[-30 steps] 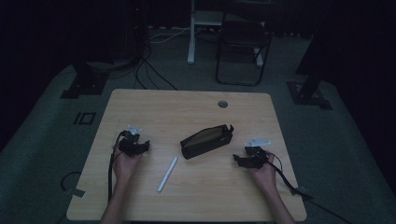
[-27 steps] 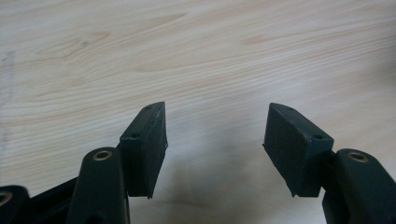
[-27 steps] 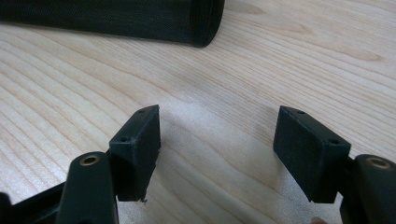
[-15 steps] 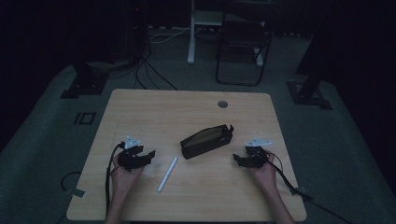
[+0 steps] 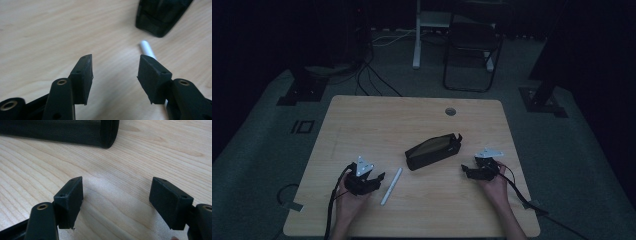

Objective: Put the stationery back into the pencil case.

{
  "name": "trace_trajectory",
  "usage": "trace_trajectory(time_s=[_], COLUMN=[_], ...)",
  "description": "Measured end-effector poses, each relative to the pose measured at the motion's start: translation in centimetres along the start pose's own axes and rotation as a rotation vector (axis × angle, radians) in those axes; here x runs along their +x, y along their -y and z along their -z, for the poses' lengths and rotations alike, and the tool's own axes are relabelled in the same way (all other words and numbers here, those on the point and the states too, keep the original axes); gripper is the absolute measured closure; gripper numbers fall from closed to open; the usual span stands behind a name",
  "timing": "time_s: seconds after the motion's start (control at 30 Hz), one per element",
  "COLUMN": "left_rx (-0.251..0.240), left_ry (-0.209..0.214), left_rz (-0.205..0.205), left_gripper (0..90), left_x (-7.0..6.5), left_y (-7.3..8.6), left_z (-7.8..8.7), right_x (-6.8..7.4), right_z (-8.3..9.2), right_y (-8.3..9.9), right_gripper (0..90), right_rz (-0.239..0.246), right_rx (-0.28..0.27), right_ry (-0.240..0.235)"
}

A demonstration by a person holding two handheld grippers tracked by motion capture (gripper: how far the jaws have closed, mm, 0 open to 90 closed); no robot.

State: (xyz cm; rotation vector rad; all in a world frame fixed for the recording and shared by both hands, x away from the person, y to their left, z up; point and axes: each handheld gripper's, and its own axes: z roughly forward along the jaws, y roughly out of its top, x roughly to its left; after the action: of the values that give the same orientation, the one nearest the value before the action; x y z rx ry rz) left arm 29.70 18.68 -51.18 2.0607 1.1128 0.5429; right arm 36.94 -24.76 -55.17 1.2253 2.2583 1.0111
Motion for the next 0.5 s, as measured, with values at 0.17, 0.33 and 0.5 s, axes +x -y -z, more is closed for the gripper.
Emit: trace_trajectory(time_s=[0.17,0.33,0.5], left_rx=[0.015,0.039,0.073], left_ry=[0.036,0.057,0.060], left_rz=[-0.006,-0.023,-0.047], left_gripper=[42.7,42.9,45.5], left_x=[-1.4,-2.7,-3.6], left_y=[0.5,1.0,1.5], left_z=[0.1,-0.3,-0.6], right_x=[0.0,0.0,0.0], right_z=[0.0,0.0,0.0], right_y=[0.0,0.0,0.0], right_gripper=[27.0,26.9,27.0], right_rz=[0.000,0.000,0.000], right_rx=[0.000,0.000,0.000], right_ry=[0.000,0.000,0.000])
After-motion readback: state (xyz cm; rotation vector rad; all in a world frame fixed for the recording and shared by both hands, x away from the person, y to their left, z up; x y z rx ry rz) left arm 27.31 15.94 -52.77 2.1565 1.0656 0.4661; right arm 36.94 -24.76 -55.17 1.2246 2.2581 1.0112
